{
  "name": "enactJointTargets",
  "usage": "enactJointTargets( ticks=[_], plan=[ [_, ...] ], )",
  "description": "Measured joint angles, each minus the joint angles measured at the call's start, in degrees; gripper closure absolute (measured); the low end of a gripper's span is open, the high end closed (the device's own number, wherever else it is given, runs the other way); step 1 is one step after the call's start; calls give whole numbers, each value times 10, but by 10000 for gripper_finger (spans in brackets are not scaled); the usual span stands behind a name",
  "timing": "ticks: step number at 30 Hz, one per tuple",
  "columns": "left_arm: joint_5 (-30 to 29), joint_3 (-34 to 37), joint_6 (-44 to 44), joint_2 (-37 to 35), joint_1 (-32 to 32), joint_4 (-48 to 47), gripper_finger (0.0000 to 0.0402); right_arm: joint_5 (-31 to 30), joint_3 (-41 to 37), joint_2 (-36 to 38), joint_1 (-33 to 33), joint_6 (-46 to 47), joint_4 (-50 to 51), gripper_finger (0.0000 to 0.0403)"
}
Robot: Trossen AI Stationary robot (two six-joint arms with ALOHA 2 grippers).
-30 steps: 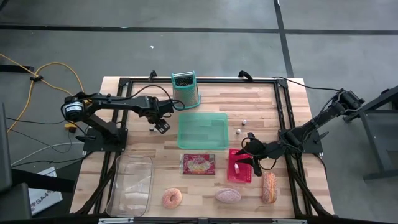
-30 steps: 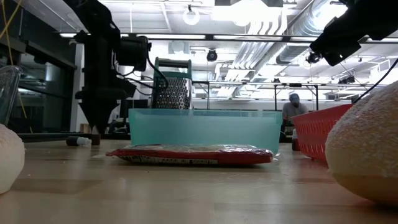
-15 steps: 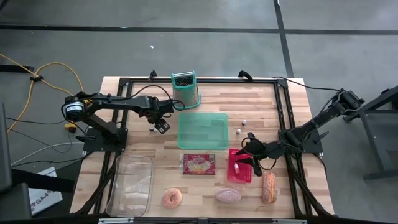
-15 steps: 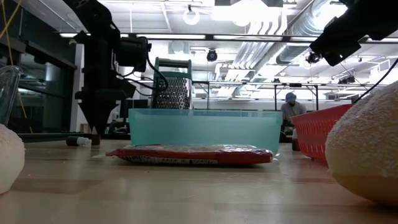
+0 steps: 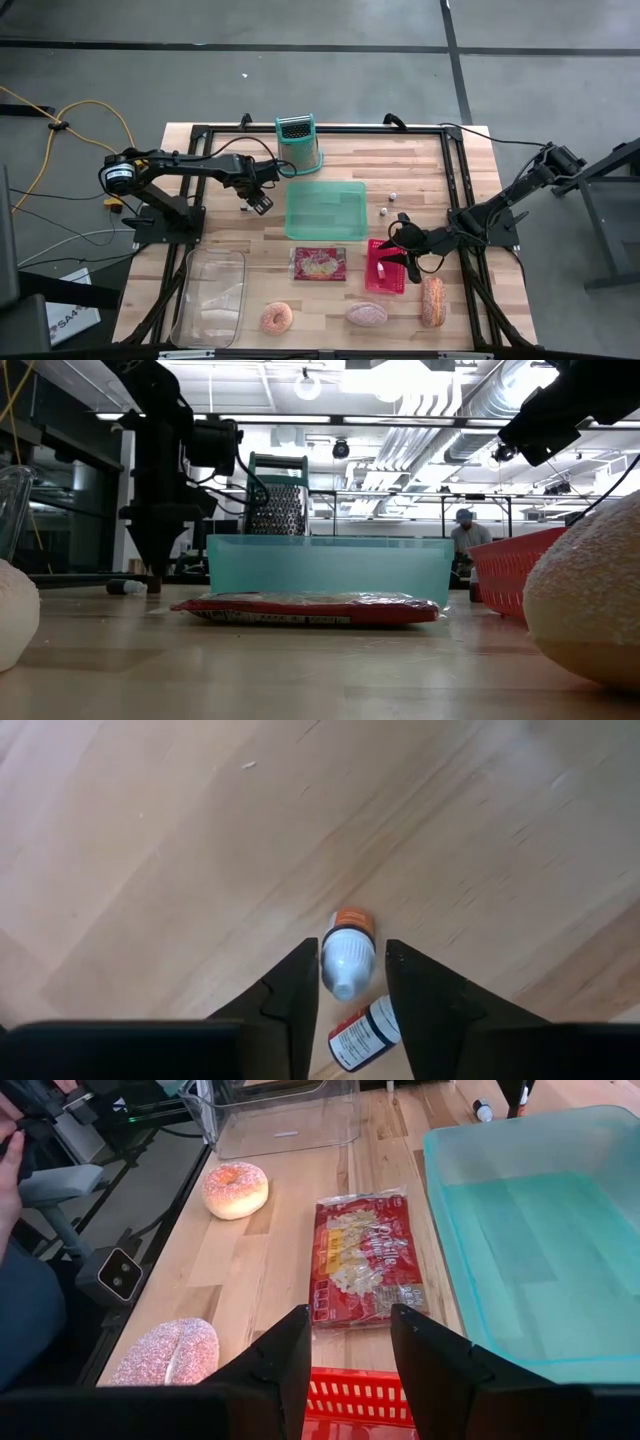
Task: Pick & Place Food Item
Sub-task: Put the yellow food coloring bottle into the red bin
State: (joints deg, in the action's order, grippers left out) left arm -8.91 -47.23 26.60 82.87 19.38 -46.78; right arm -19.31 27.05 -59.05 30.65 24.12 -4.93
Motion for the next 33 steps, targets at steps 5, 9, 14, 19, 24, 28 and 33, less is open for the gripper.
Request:
enactJointTargets(
  ticks=[5,9,14,19,24,28,33],
  plan=[
    [0,0,3,0,0,-3,318,0,0,0,0,0,0,275],
    [0,0,4,0,0,-3,332,0,0,0,0,0,0,275],
    [0,0,4,-1,0,-3,337,0,0,0,0,0,0,275],
    [0,0,4,-1,0,-3,338,0,0,0,0,0,0,275],
    [0,0,4,-1,0,-3,339,0,0,0,0,0,0,275],
    [6,0,4,-8,0,-5,339,0,0,0,0,0,0,275],
    [6,0,0,-43,0,-4,340,0,0,0,0,0,0,275]
  ],
)
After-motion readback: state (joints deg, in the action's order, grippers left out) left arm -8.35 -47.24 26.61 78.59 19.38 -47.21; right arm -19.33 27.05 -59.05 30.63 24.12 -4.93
